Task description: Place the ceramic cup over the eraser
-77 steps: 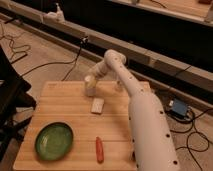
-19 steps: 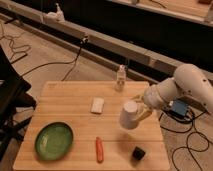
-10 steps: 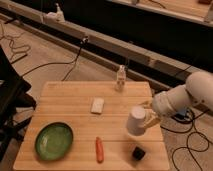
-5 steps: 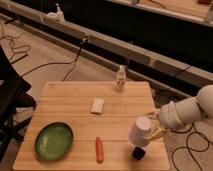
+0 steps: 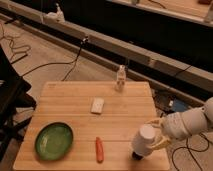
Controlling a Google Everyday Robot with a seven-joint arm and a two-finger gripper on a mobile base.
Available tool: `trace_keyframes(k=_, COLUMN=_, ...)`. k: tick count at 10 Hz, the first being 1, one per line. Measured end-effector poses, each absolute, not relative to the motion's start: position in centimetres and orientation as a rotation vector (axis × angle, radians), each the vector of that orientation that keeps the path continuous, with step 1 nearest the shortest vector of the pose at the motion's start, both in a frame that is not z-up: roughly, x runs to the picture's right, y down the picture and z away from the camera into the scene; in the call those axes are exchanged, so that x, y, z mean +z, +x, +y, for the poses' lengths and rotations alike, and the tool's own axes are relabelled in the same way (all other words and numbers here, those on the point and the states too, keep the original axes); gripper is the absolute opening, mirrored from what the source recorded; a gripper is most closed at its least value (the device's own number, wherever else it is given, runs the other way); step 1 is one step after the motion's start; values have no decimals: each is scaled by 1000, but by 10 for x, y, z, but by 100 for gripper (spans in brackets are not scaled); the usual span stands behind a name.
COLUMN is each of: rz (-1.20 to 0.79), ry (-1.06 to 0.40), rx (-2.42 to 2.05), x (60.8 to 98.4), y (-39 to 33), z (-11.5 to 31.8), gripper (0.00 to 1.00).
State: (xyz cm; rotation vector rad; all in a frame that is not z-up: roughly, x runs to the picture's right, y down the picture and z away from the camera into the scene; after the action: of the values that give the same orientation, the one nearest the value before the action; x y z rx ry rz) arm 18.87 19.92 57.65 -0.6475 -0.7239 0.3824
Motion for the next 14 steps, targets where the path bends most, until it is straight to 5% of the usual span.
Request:
trace_keyframes(k=2, rz=-739, ry=-657, rx=393, x=580, y=187, z=208, gripper=4)
trace_keyframes(k=7, rz=-768, ry=-629, rx=393, x=602, y=192, z=222, gripper=55)
trace_keyframes(k=9, rz=-769, ry=-624, rx=393, x=604, y=193, z=223, gripper=66)
trace_keyframes(k=14, rz=-769, ry=-624, rx=394, x=604, y=193, z=223, gripper=66)
